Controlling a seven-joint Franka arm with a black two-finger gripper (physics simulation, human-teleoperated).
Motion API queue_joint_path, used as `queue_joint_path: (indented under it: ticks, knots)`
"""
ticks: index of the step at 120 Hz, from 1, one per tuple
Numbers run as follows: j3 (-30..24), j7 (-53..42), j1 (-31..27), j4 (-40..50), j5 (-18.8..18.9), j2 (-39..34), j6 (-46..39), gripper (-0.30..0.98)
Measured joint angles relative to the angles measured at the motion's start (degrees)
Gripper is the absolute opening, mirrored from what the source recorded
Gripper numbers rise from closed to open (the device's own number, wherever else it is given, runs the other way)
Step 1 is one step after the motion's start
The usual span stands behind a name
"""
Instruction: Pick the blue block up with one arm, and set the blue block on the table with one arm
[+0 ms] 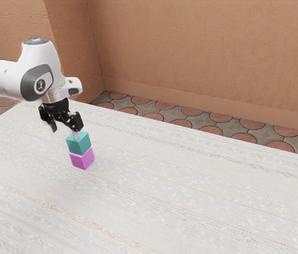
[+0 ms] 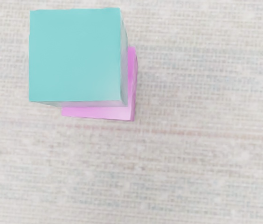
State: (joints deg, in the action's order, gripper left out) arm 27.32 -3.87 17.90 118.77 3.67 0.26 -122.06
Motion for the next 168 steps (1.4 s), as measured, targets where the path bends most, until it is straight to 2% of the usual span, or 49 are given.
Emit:
queue_joint_path:
  ticks: [18, 29, 36, 66, 124, 168]
  knots:
    - [-1.06, -5.24, -3.38, -8.05, -5.33, 8.93, -2.17, 0.69]
    - [-12.32, -8.16, -14.79, -11.71, -7.21, 12.60, -1.75, 0.69]
    - [-15.89, -9.82, -18.38, -12.45, -7.78, 13.13, -1.54, 0.69]
    - [-17.93, -15.21, -23.01, -12.52, -9.14, 15.00, -1.14, 0.69]
    - [-18.05, -21.07, -23.73, -12.90, -9.24, 17.36, -0.99, 0.69]
    - [-18.44, -19.94, -23.55, -16.00, -10.68, 20.01, -0.92, 0.69]
